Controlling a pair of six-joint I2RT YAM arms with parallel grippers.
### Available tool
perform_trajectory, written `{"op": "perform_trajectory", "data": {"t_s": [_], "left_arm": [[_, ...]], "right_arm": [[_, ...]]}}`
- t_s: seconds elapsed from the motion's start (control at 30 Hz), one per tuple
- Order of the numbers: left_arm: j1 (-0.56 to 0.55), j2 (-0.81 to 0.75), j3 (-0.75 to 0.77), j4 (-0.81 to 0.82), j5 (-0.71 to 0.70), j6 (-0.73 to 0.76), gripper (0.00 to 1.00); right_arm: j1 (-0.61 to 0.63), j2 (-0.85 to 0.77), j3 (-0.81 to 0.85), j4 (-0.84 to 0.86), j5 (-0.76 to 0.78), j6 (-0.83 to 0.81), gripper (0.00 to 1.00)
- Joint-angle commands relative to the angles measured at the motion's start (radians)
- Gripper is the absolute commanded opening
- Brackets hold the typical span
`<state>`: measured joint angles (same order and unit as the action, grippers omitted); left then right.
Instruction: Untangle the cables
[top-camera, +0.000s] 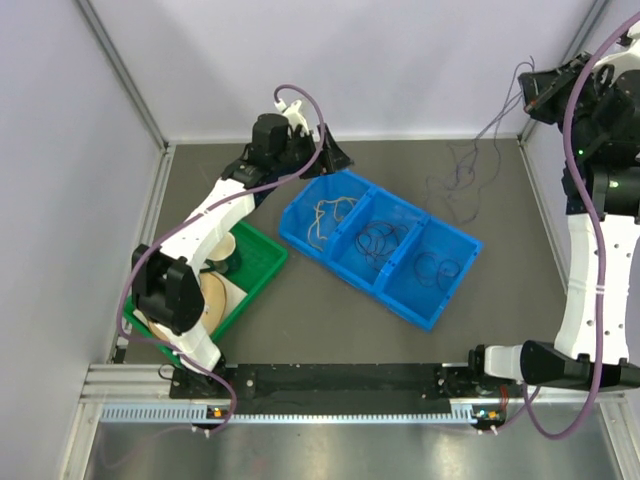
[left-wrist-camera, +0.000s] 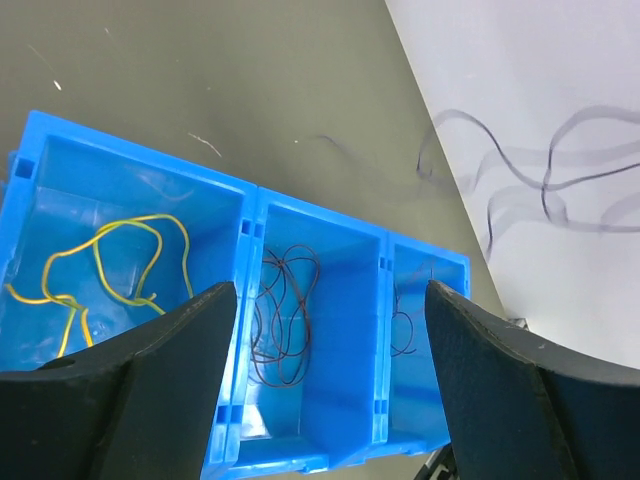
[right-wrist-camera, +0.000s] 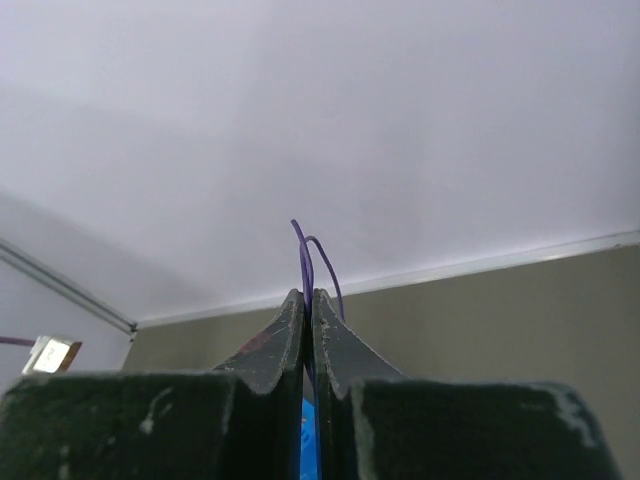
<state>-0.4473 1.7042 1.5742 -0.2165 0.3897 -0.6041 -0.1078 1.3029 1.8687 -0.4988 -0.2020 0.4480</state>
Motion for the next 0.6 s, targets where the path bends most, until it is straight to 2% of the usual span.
{"op": "perform_trajectory", "data": {"t_s": [0.0,0.33,0.57], "left_arm": [[0.004,-0.061,-0.022,0.075,0.028,-0.017,0.81],[0.005,-0.072,-0.055,0.101,0.040,-0.039,0.81],[0.005,-0.066,-0.078,0.123,0.063,-0.062,0.81]], "right_arm": [[0.000,-0.040,-0.003,0.003,-0.060,0.021,0.00],[0.000,-0.139,-0.011,0.003,-0.100,0.017,0.00],[0.002,-0.183,-0.268,0.016,-0.090,0.026,0.00]]}}
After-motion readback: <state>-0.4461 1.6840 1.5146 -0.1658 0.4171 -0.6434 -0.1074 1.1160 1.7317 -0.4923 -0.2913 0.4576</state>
